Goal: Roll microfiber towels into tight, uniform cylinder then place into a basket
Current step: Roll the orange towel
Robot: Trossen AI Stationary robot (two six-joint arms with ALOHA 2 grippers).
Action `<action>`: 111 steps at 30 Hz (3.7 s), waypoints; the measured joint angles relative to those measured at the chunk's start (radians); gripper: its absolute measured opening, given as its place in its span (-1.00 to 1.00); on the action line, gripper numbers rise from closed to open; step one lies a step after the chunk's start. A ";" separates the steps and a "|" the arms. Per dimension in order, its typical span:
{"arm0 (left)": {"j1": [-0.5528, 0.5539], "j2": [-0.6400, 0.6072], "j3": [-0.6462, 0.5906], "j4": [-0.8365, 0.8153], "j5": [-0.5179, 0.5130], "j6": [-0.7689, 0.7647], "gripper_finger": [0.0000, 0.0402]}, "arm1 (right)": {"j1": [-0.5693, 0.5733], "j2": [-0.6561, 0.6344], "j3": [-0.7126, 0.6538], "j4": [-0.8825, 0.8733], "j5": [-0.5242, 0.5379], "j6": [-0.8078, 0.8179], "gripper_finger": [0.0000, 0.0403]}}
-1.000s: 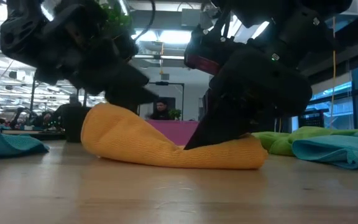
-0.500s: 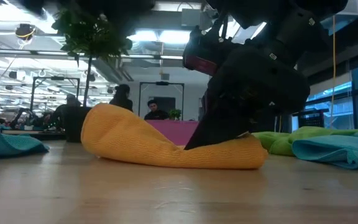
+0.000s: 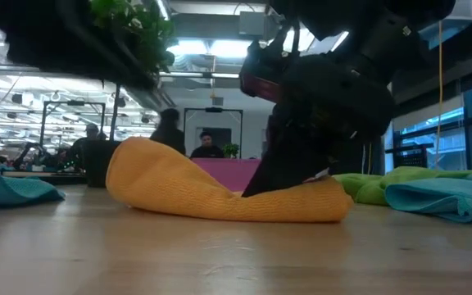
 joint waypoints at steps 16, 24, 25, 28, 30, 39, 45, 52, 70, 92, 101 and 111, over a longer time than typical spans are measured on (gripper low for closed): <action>0.011 0.458 0.529 -0.601 -0.139 0.098 -0.11 | -0.051 0.000 0.000 0.000 -0.126 0.053 -0.90; 0.035 0.495 0.545 -0.660 -0.153 0.106 0.01 | -0.053 0.000 0.000 0.000 -0.131 0.056 -0.90; 0.039 0.495 0.545 -0.669 -0.154 0.106 0.01 | -0.053 0.000 0.000 0.000 -0.131 0.056 -0.90; 0.045 0.495 0.545 -0.684 -0.163 0.128 0.00 | -0.053 0.000 0.000 0.000 -0.131 0.056 -0.90; 0.045 0.498 0.545 -0.686 -0.166 0.155 -0.02 | -0.053 0.000 0.000 0.000 -0.131 0.056 -0.90; 0.054 0.513 0.543 -0.693 -0.146 0.178 -0.27 | -0.054 0.000 0.000 0.001 -0.148 0.056 -0.90; 0.058 0.523 0.543 -0.694 -0.138 0.179 -0.58 | -0.054 0.000 0.000 0.001 -0.149 0.050 -0.90; 0.061 0.524 0.541 -0.694 -0.112 0.133 -0.96 | -0.049 -0.045 -0.005 -0.019 -0.054 -0.002 -0.90; 0.136 0.437 0.535 -0.695 0.137 -0.037 -1.00 | 0.160 -0.231 -0.003 -0.252 0.216 -0.158 -0.84; 0.165 0.420 0.537 -0.650 0.247 -0.105 -1.00 | 0.254 -0.017 0.000 -0.171 0.470 -0.346 0.31; 0.169 0.418 0.539 -0.630 0.302 -0.115 -1.00 | 0.280 0.016 0.004 -0.181 0.523 -0.367 0.02; 0.175 0.418 0.539 -0.627 0.336 -0.165 -1.00 | 0.285 0.017 0.012 -0.227 0.495 -0.319 -0.62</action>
